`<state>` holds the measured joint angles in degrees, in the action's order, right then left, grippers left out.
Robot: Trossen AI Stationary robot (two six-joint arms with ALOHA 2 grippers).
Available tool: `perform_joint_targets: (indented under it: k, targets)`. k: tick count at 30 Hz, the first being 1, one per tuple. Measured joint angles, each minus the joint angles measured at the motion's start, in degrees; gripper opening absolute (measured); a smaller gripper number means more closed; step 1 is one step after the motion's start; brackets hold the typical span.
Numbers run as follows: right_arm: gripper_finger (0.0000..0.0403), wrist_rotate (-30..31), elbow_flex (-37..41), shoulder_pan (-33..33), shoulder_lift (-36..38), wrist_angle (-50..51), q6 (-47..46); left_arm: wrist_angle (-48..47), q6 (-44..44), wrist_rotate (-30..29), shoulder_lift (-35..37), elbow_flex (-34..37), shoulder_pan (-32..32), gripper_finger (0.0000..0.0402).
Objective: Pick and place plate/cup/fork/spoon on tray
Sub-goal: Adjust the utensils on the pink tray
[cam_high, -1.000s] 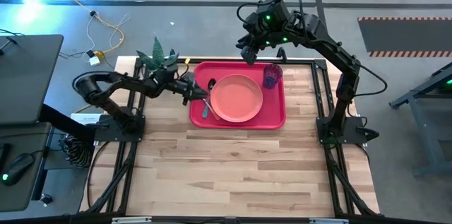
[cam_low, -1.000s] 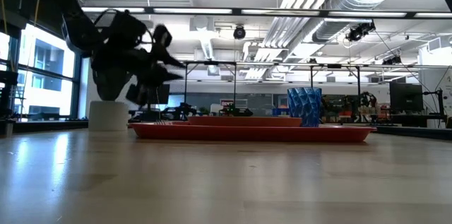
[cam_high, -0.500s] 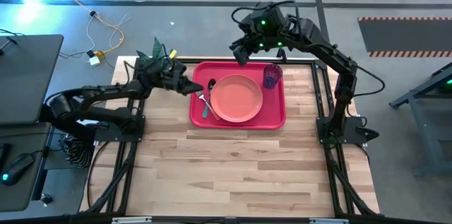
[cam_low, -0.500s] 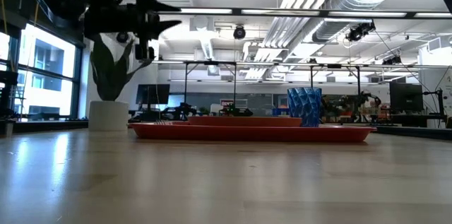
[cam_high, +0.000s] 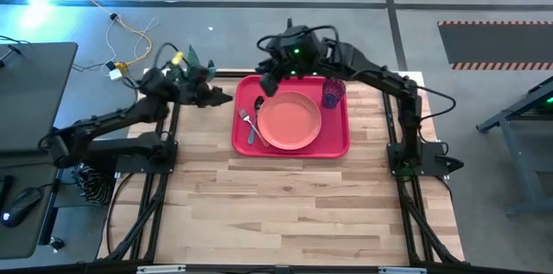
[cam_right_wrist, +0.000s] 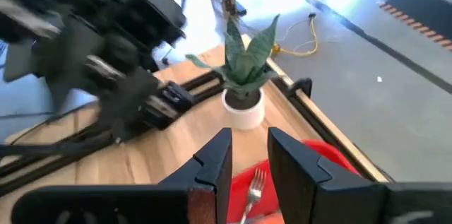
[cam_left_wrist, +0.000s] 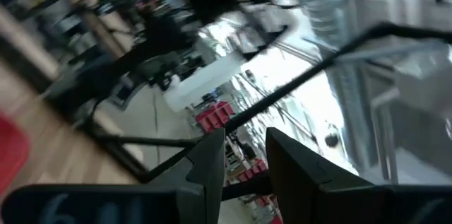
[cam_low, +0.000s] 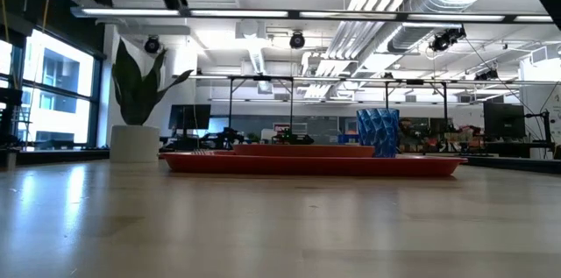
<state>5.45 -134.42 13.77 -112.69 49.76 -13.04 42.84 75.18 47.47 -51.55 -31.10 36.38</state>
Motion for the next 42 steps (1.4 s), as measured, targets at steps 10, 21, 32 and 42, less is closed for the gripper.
perform_joint_targets:
  k: [10,21,32,42]
  targets:
    - [0.0083,0.4,0.0,0.5,-7.6,-4.9,2.8,-1.4,-4.3,2.0,3.5,-4.4,0.0,0.0094]
    - [0.0098,-2.0,0.0,2.1,-14.3,-7.0,4.2,-4.0,-4.8,1.9,6.4,-4.4,0.0,0.0094]
    - [0.0151,-4.4,-0.1,4.5,-18.0,-17.1,4.1,-12.4,-7.1,1.3,7.3,-9.6,0.0,0.0094]
    - [0.0150,-7.5,-0.6,5.4,-17.9,-21.6,5.6,-51.0,-30.4,-7.5,7.2,-23.8,0.0,0.0094]
